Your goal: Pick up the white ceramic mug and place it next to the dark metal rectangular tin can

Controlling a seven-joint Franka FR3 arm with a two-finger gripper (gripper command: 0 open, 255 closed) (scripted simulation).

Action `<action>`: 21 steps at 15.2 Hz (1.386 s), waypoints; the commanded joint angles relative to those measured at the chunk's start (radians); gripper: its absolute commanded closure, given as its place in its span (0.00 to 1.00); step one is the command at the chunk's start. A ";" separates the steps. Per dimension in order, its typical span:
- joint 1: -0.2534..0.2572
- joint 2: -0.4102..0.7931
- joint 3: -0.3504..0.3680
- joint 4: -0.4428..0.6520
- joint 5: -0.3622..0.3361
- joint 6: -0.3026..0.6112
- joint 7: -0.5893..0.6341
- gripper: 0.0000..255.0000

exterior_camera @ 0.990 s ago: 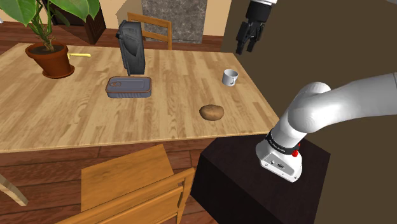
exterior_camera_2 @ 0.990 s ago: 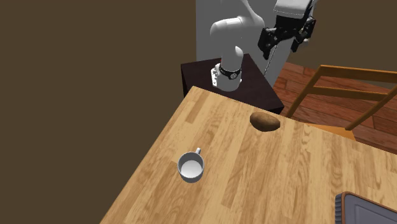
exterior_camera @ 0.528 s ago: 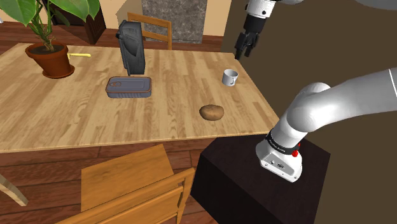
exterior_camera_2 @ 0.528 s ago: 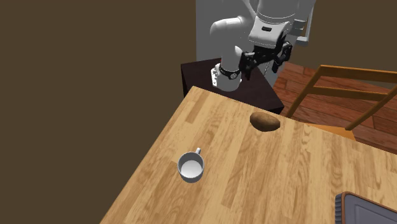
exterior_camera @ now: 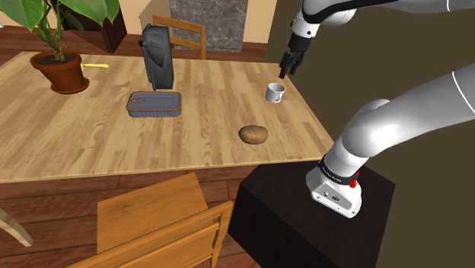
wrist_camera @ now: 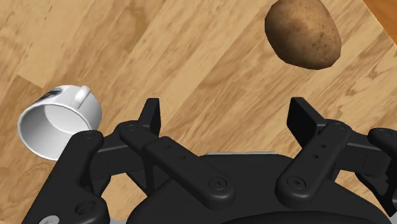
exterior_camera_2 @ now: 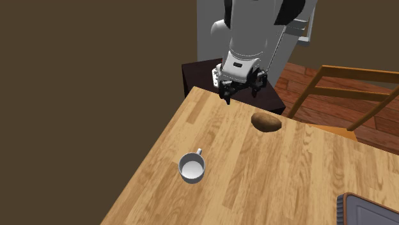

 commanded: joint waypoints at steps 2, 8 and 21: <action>-0.007 0.090 -0.056 0.019 -0.007 0.082 -0.069 0.00; -0.003 0.294 -0.161 0.083 0.036 0.233 -0.219 0.00; -0.092 0.827 -0.230 0.396 0.400 0.392 -0.643 0.00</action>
